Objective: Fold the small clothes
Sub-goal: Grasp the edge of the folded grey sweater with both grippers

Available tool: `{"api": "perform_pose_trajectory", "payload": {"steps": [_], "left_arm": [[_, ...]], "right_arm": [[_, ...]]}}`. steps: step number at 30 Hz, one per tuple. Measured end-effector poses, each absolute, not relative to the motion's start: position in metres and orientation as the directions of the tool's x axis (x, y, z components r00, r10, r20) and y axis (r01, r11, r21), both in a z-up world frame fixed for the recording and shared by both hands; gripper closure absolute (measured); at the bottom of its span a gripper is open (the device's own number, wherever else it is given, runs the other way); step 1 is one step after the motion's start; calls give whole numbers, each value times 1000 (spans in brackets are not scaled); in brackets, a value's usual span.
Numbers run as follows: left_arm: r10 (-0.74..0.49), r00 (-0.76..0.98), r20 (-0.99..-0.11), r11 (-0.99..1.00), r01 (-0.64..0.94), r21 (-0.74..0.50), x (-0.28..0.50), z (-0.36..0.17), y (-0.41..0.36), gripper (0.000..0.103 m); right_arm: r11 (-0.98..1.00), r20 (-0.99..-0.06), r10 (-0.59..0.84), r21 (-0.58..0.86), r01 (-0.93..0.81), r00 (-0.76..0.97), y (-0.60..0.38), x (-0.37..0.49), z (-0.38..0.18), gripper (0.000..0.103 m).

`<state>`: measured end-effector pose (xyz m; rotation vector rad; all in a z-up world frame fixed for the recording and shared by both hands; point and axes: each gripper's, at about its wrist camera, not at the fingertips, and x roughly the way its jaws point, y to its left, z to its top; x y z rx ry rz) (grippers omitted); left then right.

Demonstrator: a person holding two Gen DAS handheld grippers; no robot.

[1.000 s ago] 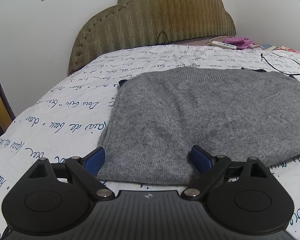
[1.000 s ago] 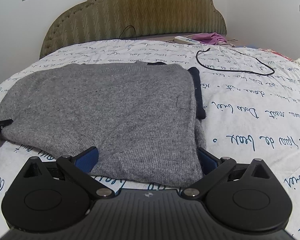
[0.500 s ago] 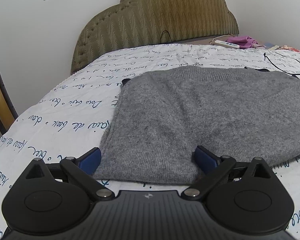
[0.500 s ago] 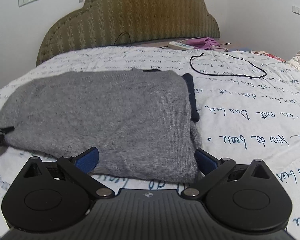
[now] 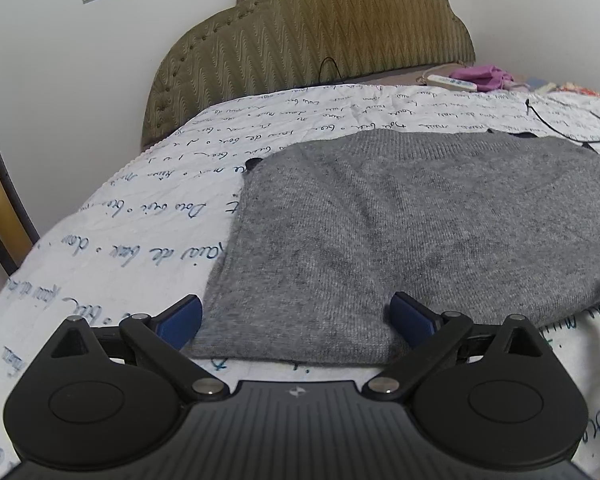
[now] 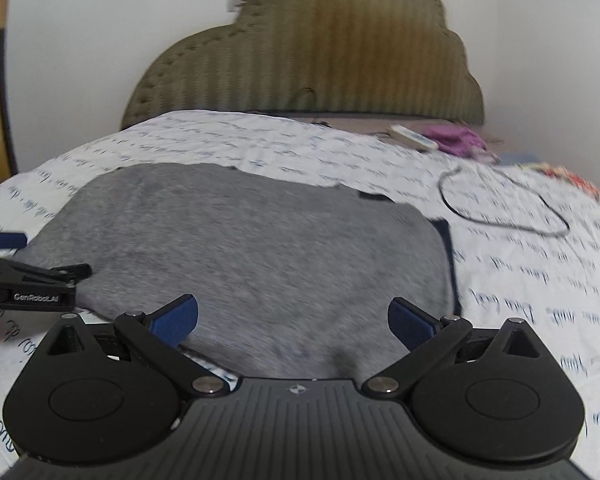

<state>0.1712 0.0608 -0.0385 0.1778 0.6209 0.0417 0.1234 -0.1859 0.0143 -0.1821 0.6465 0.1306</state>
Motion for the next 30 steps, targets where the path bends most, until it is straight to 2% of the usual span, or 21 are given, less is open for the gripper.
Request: {"api": "perform_pose_trajectory", "payload": {"steps": [6, 10, 18, 23, 30], "left_arm": [[87, 816, -571, 982, 25, 186, 174, -12, 84, 2], [38, 793, -608, 991, 46, 122, 194, 4, 111, 2], [-201, 682, -703, 974, 63, -217, 261, 7, 166, 2], [-403, 584, -705, 892, 77, -446, 301, -8, 182, 2], [-549, 504, -667, 802, 94, -589, 349, -25, 182, 2]], "right_arm": [[933, -602, 94, -226, -282, 793, -149, 122, 13, 1], [883, -596, 114, -305, -356, 795, -120, 118, 7, 2], [698, -548, 113, -549, -459, 829, -56, 98, -17, 3], [621, -528, 84, -636, -459, 845, -30, 94, -32, 6], [598, -502, 67, -671, -438, 862, 0, 113, -41, 16]]}}
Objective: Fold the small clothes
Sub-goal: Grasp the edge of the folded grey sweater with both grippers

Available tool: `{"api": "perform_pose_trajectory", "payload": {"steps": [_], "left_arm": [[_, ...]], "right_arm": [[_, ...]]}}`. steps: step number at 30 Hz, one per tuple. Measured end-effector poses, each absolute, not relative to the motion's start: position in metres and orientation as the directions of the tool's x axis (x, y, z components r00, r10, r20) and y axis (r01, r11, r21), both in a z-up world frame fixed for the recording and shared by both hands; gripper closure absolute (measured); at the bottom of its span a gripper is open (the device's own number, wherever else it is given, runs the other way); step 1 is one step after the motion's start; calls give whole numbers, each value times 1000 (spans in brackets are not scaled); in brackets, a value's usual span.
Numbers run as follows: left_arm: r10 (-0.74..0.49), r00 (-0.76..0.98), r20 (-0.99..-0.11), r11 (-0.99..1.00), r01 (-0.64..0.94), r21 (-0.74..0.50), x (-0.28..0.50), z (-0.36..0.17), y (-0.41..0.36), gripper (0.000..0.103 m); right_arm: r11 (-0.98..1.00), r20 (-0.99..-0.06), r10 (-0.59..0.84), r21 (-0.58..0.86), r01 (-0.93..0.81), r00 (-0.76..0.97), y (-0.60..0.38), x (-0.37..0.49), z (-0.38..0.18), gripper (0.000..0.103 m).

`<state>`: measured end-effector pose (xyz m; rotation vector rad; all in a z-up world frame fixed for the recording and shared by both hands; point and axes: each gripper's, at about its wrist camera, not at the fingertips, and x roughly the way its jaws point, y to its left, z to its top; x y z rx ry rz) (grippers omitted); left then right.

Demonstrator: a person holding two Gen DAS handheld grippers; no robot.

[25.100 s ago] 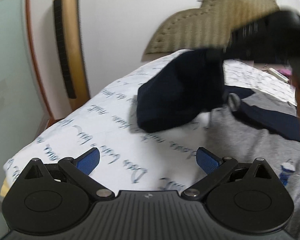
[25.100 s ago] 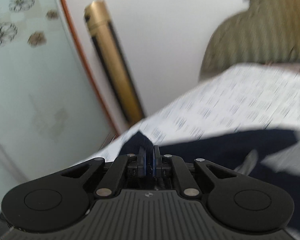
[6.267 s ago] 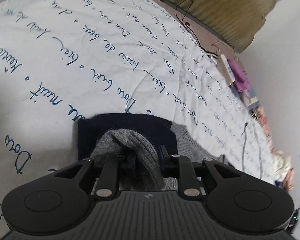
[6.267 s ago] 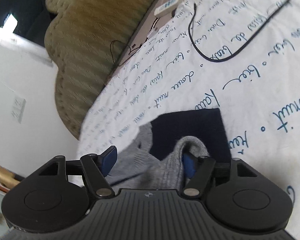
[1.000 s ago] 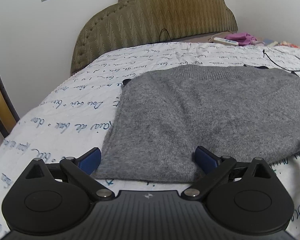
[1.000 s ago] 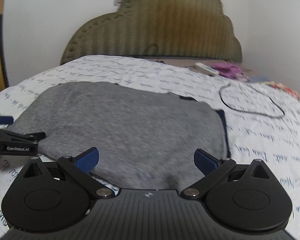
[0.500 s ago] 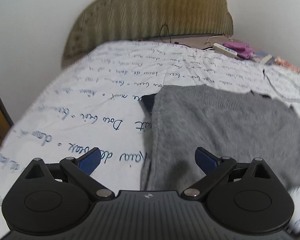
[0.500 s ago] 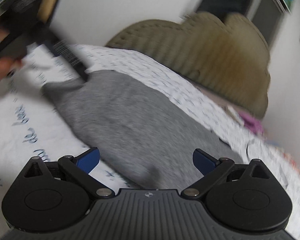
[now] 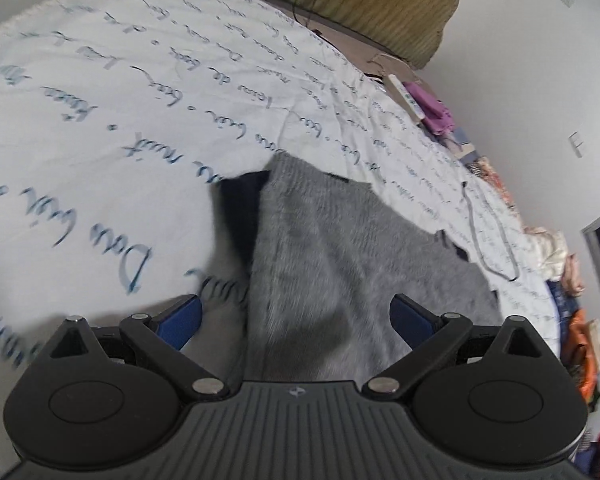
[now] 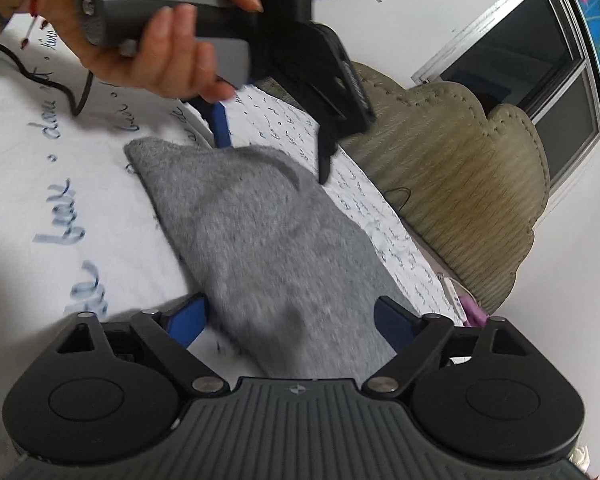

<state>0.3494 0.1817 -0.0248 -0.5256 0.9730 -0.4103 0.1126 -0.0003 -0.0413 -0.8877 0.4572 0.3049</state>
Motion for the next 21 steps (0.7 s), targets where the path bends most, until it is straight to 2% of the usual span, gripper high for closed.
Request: {"api": "perform_pose_trajectory", "payload": {"steps": [5, 8, 9, 10, 11, 12, 13, 15, 16, 19, 21], "left_arm": [[-647, 470, -601, 716, 103, -691, 378, -36, 182, 3], [-664, 470, -581, 698, 109, -708, 390, -39, 179, 6], [-665, 469, -581, 699, 114, -706, 394, -39, 177, 14], [-664, 465, -586, 702, 116, -703, 398, -40, 175, 27], [-659, 459, -596, 708, 111, -698, 401, -41, 175, 35], [-648, 452, -612, 717, 94, -690, 405, -43, 174, 51], [-642, 448, -621, 720, 76, -690, 409, -47, 174, 62], [-638, 449, -626, 716, 45, -697, 414, -51, 177, 73], [-634, 453, -627, 715, 33, -698, 415, -52, 178, 78], [-608, 474, -637, 737, 38, -675, 411, -50, 175, 87], [-577, 493, -651, 767, 54, -639, 407, -44, 169, 89]], "right_arm": [[573, -478, 73, -699, -429, 876, 25, 130, -54, 23], [549, -461, 81, -719, -426, 883, 42, 139, -60, 31], [542, -460, 87, -723, -429, 884, 46, 142, -62, 36], [534, -458, 92, -727, -432, 884, 50, 143, -64, 43], [526, -459, 99, -729, -438, 883, 53, 145, -66, 46], [518, -462, 105, -731, -444, 881, 57, 146, -68, 53], [512, -463, 110, -732, -450, 879, 60, 148, -69, 58], [500, -460, 117, -738, -453, 880, 64, 149, -73, 63], [493, -461, 123, -740, -457, 879, 65, 149, -75, 70], [496, -465, 145, -730, -471, 873, 64, 147, -75, 81], [519, -473, 161, -706, -482, 866, 60, 148, -70, 86]]}}
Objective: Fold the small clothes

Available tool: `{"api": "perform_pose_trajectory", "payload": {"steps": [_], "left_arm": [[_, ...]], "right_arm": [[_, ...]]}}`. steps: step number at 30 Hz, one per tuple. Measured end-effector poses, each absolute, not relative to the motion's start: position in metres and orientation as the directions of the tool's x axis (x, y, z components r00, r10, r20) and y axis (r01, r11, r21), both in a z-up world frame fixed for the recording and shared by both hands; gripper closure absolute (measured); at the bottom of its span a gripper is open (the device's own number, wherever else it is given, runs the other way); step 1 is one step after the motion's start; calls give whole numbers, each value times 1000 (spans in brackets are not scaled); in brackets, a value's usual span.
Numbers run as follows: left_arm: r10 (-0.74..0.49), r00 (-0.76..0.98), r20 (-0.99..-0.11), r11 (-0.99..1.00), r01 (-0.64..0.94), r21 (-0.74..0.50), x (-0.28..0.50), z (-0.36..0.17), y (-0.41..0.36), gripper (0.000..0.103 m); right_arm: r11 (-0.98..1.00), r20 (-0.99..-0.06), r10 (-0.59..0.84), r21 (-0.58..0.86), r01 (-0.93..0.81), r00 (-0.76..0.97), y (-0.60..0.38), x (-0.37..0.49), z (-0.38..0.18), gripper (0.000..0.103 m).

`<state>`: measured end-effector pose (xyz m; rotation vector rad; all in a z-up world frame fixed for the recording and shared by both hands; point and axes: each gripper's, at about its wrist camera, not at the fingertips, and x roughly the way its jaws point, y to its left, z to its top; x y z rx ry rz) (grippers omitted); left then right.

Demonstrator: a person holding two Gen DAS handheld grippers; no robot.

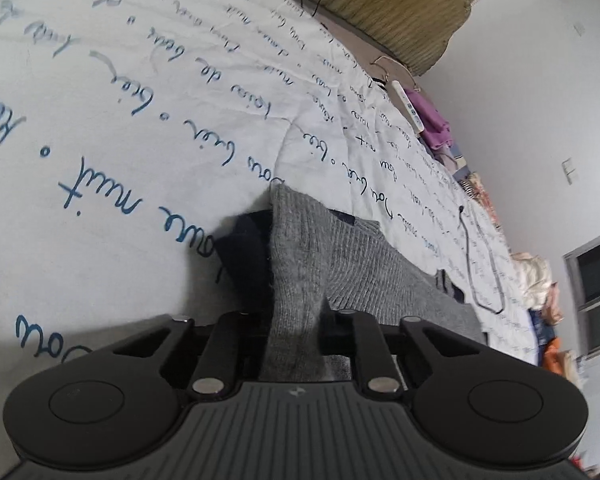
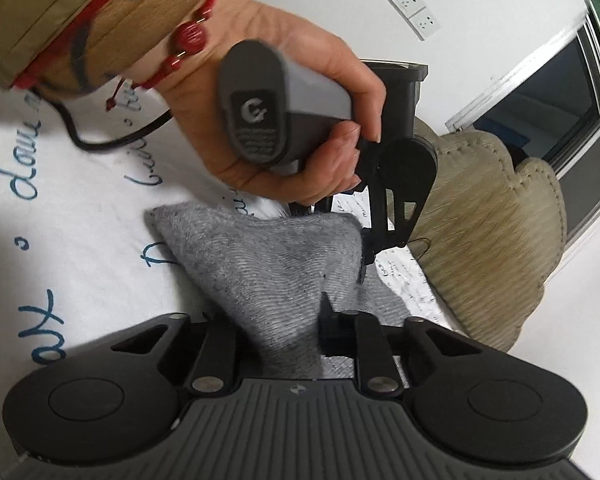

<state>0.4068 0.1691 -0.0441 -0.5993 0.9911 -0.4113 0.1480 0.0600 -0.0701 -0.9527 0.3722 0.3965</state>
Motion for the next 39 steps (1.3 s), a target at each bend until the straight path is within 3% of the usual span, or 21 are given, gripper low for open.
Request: {"api": "perform_pose_trajectory", "payload": {"steps": [7, 22, 39], "left_arm": [[-438, 557, -706, 878, 97, -468, 394, -4, 140, 90], [-235, 692, -683, 969, 106, -225, 365, 69, 44, 90], [-217, 727, -652, 966, 254, -38, 338, 84, -107, 90]], "right_arm": [[632, -462, 226, -600, -490, 857, 32, 147, -39, 94], [788, -358, 162, -514, -339, 920, -65, 129, 14, 96], [880, -342, 42, -432, -197, 939, -169, 96, 18, 96]]}}
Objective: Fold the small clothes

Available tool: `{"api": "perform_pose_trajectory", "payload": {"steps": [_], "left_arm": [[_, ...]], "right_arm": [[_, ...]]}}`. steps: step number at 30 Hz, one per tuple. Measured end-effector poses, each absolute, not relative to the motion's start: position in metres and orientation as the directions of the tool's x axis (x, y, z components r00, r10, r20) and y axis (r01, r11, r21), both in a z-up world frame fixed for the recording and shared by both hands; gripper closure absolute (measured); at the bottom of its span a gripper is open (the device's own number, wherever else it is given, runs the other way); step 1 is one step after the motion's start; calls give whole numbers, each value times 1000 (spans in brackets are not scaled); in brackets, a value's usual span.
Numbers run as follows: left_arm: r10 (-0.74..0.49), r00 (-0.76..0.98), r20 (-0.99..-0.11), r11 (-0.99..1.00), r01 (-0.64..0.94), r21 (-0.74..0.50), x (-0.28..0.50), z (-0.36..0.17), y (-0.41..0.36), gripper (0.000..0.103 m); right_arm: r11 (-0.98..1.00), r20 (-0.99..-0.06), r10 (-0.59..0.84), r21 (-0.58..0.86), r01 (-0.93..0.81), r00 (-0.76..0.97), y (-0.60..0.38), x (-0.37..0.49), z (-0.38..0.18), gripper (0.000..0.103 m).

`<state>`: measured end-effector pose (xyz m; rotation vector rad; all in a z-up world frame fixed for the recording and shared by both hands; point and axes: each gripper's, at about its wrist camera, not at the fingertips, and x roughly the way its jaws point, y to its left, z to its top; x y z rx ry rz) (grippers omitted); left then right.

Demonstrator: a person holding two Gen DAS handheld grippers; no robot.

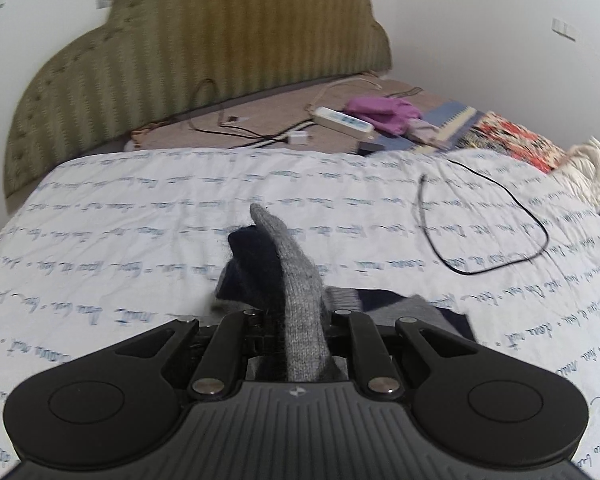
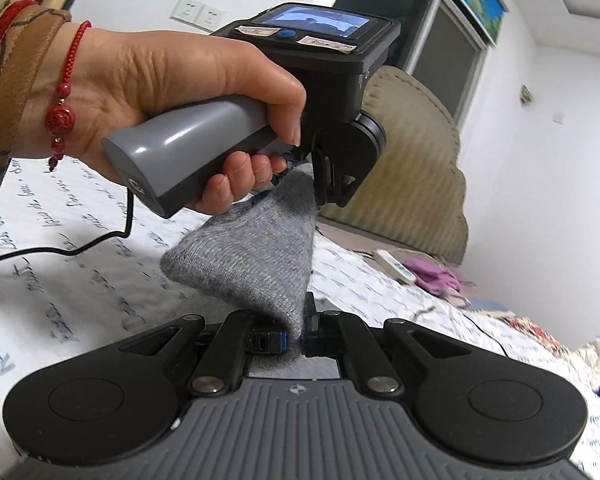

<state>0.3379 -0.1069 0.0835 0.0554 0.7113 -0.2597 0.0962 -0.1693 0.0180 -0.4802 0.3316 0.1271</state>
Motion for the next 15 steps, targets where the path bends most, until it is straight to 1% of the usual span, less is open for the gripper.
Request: {"api": "perform_pose_trajectory", "payload": {"steps": [5, 12, 15], "left_arm": [[-220, 715, -664, 958, 285, -10, 334, 72, -143, 90], [-205, 709, -675, 942, 330, 60, 327, 53, -187, 91], [-204, 694, -690, 937, 343, 68, 328, 46, -201, 91]], "right_arm": [[909, -358, 14, -384, -161, 934, -198, 94, 15, 96], [935, -382, -12, -333, -125, 924, -225, 91, 6, 96], [945, -398, -11, -304, -121, 917, -235, 90, 2, 96]]}}
